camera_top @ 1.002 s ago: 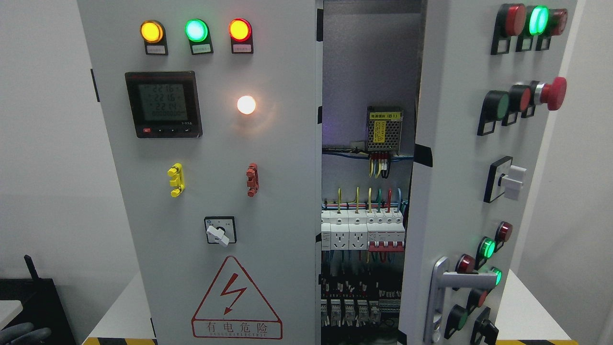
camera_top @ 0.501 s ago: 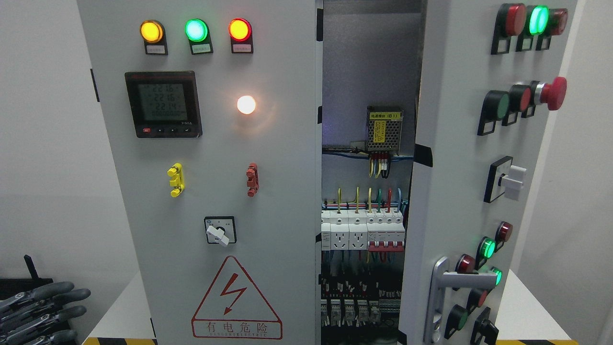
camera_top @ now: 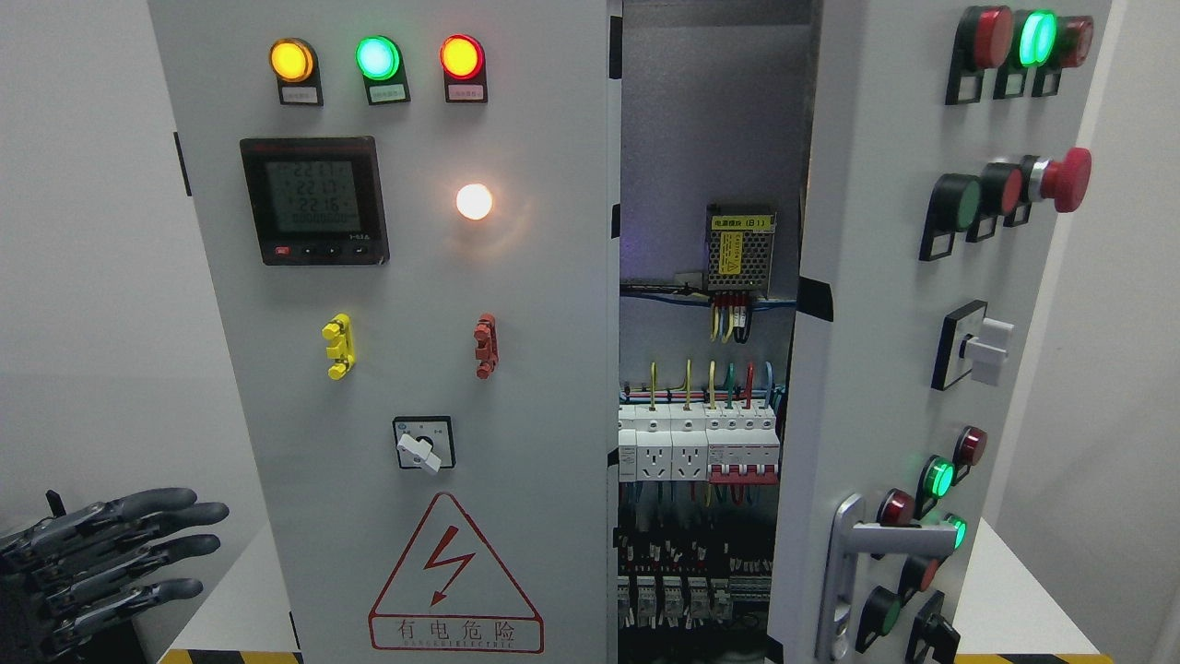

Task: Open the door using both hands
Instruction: 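Raise the left hand toward the gap beside the ajar door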

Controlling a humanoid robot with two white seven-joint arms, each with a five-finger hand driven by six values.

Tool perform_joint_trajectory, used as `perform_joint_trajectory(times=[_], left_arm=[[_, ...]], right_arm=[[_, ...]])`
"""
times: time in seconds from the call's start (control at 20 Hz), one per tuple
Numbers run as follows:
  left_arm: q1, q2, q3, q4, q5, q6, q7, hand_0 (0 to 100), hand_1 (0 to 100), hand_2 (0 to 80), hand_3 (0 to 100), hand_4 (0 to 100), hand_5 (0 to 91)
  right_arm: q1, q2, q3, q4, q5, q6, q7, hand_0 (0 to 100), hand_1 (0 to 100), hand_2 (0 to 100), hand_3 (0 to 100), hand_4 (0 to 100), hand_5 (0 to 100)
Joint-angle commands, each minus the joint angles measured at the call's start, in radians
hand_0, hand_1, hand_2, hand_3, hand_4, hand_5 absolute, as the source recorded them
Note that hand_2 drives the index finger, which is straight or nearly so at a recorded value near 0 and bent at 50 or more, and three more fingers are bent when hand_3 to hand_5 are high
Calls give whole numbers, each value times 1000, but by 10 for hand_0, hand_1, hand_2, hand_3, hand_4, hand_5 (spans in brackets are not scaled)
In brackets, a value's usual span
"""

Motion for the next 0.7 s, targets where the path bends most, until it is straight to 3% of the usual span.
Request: perform_joint_trajectory(times=[0.0,0.15,0.3,0.45,0.65], left_arm=[[-439,49,-623,-11,-13,2,1,0,0,0,0,0,0],[-545,26,-705,-37,-11,12,1,0,0,0,0,0,0],[-702,21,-865,-69,-11,23,5,0,0,0,0,0,0],[-872,-48,-1037,-56,-8,54,13,0,0,0,0,0,0],[-969,-174,-1071,-45,-14,160,36,0,0,0,0,0,0]], right_arm=[[0,0,0,0,-11,-1,0,380,0,0,0,0,0],[0,0,0,0,-11,-1,0,381,0,0,0,0,0],[0,0,0,0,-12,1,0,381,0,0,0,0,0],[0,0,0,0,-12,1,0,380,0,0,0,0,0],[0,0,0,0,-11,1,0,380,0,0,0,0,0]])
